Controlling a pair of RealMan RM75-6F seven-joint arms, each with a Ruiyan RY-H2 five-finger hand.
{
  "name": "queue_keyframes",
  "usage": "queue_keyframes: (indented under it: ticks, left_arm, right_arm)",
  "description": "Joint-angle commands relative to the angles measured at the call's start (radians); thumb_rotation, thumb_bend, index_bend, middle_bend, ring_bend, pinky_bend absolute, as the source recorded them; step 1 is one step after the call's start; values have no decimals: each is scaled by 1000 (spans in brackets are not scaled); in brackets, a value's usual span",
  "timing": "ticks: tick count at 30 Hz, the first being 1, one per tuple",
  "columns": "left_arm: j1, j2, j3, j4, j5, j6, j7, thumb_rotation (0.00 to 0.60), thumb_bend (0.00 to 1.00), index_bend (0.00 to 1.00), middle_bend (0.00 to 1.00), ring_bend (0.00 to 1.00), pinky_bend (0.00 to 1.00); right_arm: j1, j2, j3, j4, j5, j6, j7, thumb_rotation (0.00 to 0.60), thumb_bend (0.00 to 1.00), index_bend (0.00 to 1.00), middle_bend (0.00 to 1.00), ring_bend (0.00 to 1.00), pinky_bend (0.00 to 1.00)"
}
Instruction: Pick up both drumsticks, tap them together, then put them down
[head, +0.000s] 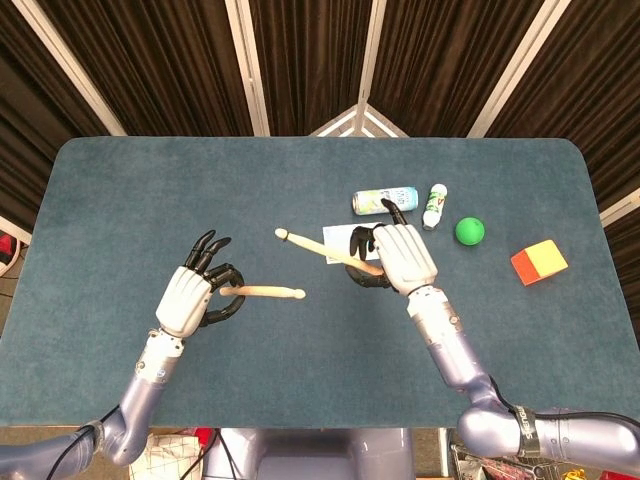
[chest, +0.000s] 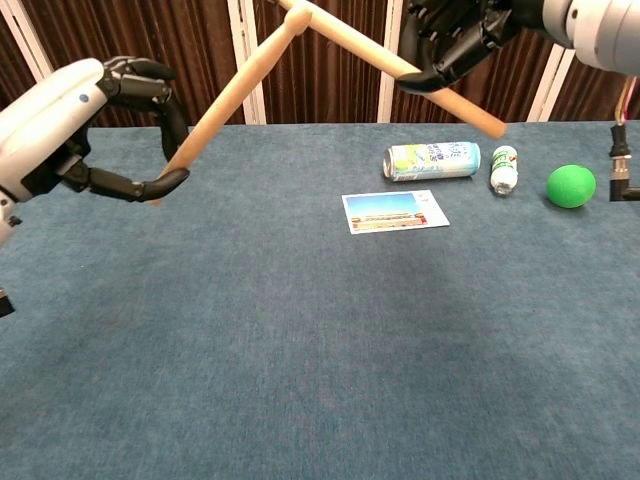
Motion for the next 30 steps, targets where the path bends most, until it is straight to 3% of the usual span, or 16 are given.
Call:
queue_keyframes:
  ticks: [1,11,30]
  left_arm:
    - [-8,-23,-17,6,-6,12,23,600,484,591,596,134,0]
    - [-47,-82,-54,-8,-47,-28,124,600,483,591,598,134,0]
    - [-77,-151,-65,-20,-39,-7,127,600,483,595,604,134,0]
  right_arm:
    - [4,5,2,-25,18,5,-1,600,412,674,634,519,11]
    - [-1,41,-8,-100,-6,3,20,600,413,675,634,519,11]
    - [10,56,-41,-149,-18,18,3,600,416,674,634,519,11]
